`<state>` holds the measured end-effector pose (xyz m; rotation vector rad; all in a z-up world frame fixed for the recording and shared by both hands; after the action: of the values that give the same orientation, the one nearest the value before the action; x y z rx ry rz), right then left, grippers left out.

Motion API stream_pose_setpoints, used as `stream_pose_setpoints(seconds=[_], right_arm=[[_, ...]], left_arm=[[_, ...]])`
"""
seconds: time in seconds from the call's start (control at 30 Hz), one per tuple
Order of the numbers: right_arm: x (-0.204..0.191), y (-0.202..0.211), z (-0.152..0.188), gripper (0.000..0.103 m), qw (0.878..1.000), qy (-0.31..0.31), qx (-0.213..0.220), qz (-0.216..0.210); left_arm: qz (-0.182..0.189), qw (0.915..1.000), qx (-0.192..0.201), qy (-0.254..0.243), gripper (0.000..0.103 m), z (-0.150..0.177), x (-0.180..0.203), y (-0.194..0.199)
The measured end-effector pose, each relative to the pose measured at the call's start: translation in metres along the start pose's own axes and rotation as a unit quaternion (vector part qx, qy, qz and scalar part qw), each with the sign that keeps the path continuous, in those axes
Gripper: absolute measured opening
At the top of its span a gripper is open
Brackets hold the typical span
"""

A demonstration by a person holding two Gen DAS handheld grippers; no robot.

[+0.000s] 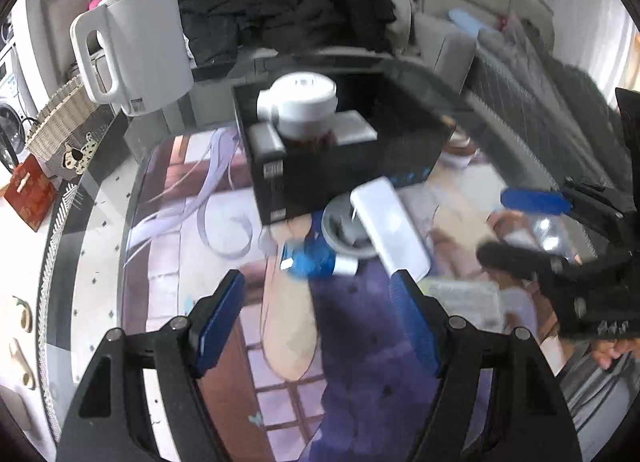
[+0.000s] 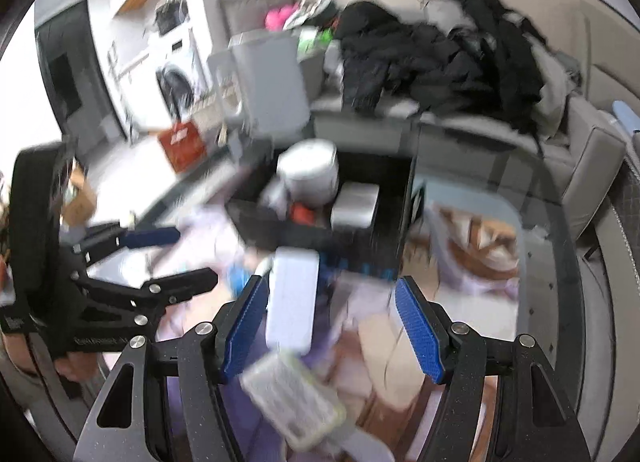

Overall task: Organize rigid objects
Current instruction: 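Move both open tools back toward the remaining items on the table, then grasp the pale green labelled box with the right tool while the left tool grasps the blue bottle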

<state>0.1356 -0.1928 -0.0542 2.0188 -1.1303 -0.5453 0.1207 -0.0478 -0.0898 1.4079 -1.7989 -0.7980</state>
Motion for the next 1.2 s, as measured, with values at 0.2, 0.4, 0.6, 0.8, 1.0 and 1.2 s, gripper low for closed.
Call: stream_pose_setpoints(seconds=[0.2,0.4,0.6,0.8,1.0,1.2], right_arm=[[-0.025,-0.01,0.035,0.068,0.997,0.052,-0.051,-0.037],[-0.035,-0.02,0.048,0.068,0.993,0.07,-0.075,-0.05],[-0.041,-0.028,0.055,0.068,0.991,0.091,-0.087,-0.039],[-0.03,-0.031,0.053,0.061,0.994,0.073,-0.081,-0.026],[-0.021,-0.029,0.051,0.054,0.995,0.061,-0.081,-0.012],[-0.026,-0.031,0.046,0.054,0.995,0.056,-0.081,-0.012]], left_arm=[[-0.017,0.9994,-0.024,-0.02,0.075,0.009,0.002,-0.018],[-0.038,0.9979,-0.031,-0.043,0.075,0.004,0.009,-0.039],[-0.057,0.9961,-0.024,-0.062,0.075,-0.004,0.008,-0.054],[-0.037,0.9963,-0.028,-0.072,0.058,-0.009,0.008,-0.057],[-0.024,0.9958,-0.05,-0.073,0.055,0.005,0.012,-0.046],[0.002,0.9947,-0.073,-0.073,0.055,0.028,0.017,-0.028]])
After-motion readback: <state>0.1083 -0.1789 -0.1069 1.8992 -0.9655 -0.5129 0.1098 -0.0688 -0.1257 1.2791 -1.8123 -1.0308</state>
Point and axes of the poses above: each gripper's, at about its wrist camera, not at the fingertips, and y roughly against the way its jaws point, x to its right, z to its underside, the point moved 2 cm from there along -y, roughly the way its jaws point, and after that the axes turned 8 degrees about y, right-handed, at the moved point
